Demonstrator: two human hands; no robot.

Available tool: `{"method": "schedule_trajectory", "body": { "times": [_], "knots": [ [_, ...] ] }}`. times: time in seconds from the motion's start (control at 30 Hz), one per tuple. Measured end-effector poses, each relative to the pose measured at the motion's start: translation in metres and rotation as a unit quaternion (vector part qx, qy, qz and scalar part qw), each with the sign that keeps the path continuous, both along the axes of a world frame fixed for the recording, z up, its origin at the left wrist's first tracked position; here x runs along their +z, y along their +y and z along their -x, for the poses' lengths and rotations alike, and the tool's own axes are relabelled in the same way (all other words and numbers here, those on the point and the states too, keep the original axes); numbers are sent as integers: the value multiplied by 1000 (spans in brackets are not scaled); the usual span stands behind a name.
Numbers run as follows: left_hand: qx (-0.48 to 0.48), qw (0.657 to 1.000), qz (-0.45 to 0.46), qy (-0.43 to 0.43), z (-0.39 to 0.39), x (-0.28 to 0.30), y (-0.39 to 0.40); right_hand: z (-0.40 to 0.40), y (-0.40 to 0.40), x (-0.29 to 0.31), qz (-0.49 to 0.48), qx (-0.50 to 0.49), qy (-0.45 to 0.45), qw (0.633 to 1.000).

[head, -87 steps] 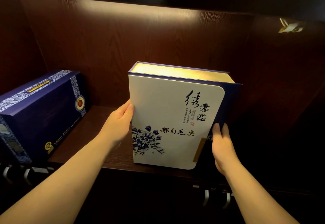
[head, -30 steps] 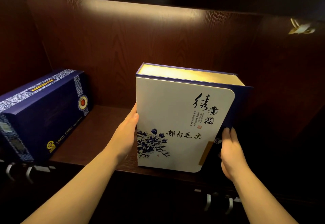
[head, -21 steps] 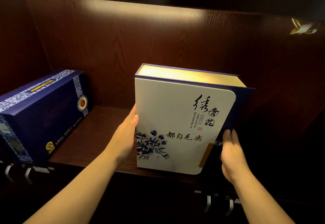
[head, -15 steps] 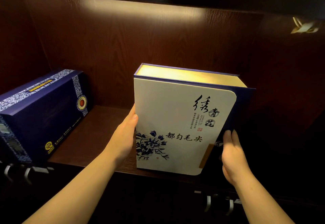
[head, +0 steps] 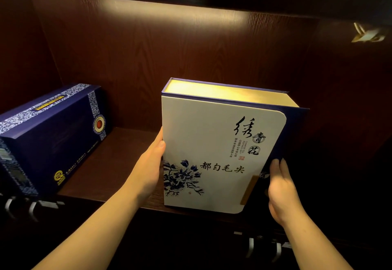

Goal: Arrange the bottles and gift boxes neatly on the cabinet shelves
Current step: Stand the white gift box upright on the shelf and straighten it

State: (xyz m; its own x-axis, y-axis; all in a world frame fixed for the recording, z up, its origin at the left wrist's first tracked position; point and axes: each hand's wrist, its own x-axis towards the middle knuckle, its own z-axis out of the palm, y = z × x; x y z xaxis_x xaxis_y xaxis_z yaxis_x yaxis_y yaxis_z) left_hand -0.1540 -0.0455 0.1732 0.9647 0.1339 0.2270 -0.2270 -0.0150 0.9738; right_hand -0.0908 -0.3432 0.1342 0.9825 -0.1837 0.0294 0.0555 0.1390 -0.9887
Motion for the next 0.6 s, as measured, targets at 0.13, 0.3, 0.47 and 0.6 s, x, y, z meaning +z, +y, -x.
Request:
{"method": "schedule_trajectory", "body": {
  "times": [0.13,0.3,0.47,0.6],
  "knots": [
    [-2,1000,12,8,-1,1,0,0,2,1,9,2,0,1000],
    [4,1000,-3,7,1,1,-3,4,1,1,23,-1,0,1000],
    [19,999,-38,16,5,7,-8,8,1,-3,49,-5,-2,999],
    [43,998,-27,46,9,8,-6,11,0,-11,55,-31,-35,997]
  ]
}}
